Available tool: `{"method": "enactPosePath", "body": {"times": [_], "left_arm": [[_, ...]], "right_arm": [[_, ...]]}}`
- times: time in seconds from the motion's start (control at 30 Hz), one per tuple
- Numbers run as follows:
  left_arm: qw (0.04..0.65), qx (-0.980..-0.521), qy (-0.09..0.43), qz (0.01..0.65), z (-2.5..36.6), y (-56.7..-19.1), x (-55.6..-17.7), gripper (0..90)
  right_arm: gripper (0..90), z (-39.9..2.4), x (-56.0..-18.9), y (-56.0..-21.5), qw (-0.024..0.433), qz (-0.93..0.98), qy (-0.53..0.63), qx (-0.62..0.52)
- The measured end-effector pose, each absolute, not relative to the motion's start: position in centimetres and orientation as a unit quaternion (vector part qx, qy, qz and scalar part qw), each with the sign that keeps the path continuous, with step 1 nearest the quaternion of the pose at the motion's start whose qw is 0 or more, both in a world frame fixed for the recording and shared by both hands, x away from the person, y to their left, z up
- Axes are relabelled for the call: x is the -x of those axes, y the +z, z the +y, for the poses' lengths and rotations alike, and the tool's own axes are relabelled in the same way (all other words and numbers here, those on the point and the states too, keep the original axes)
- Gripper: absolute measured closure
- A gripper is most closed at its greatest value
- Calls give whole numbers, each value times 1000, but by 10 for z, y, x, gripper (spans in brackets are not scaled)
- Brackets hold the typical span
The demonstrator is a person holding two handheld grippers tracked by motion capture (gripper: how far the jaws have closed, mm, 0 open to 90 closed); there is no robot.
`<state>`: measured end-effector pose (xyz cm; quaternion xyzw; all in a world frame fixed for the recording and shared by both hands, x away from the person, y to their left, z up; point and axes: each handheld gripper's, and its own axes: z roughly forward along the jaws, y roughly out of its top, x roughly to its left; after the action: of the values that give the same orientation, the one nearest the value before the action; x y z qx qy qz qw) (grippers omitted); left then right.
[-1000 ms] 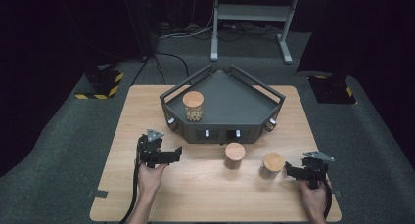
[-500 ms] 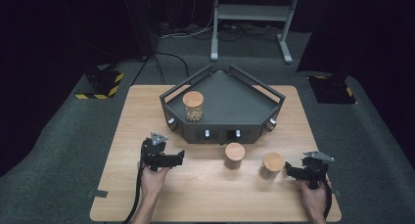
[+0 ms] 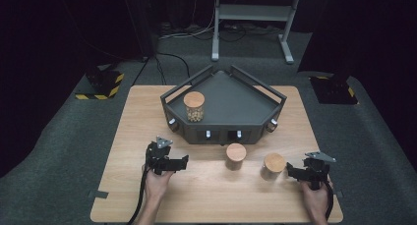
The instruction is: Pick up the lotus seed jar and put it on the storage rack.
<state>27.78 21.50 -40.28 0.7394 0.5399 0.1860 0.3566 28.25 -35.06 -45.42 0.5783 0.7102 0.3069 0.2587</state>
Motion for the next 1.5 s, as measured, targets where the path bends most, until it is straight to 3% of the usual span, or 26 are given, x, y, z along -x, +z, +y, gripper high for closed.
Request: {"method": "enactPosePath", "body": {"times": [1.5], "left_arm": [[332, -741, 199, 549, 183, -451, -285, 7]], "right_arm": [[22, -351, -283, -454, 258, 711, 307, -577]]}}
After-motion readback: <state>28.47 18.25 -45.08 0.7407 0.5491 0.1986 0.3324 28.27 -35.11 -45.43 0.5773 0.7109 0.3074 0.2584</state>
